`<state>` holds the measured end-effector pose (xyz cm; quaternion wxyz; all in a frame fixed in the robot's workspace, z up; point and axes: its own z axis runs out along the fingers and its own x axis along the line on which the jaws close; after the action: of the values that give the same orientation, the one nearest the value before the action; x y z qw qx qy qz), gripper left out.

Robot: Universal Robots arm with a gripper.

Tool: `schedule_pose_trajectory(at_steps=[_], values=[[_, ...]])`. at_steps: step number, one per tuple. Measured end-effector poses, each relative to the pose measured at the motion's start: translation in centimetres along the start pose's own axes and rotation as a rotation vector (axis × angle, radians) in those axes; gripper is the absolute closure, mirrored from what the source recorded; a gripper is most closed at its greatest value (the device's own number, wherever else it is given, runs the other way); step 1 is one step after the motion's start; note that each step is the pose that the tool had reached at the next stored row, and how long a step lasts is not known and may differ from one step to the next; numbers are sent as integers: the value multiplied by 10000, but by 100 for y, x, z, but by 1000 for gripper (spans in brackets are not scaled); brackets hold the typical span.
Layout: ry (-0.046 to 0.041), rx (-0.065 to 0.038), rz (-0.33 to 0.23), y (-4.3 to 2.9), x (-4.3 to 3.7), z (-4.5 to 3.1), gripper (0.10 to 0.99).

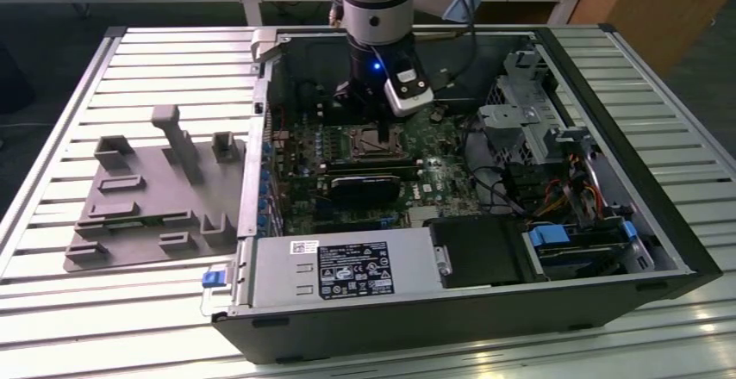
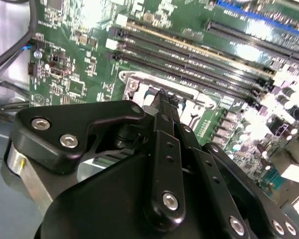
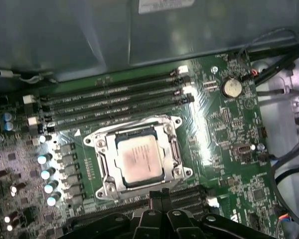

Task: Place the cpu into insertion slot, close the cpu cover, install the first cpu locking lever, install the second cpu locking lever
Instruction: 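Install the second cpu locking lever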

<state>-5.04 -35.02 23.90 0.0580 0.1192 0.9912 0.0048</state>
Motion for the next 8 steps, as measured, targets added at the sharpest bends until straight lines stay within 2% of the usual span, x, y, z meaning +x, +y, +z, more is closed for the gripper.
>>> schedule_pose_trajectory(at_steps=[8], values=[[-1, -3, 1, -117, 20, 23, 980]])
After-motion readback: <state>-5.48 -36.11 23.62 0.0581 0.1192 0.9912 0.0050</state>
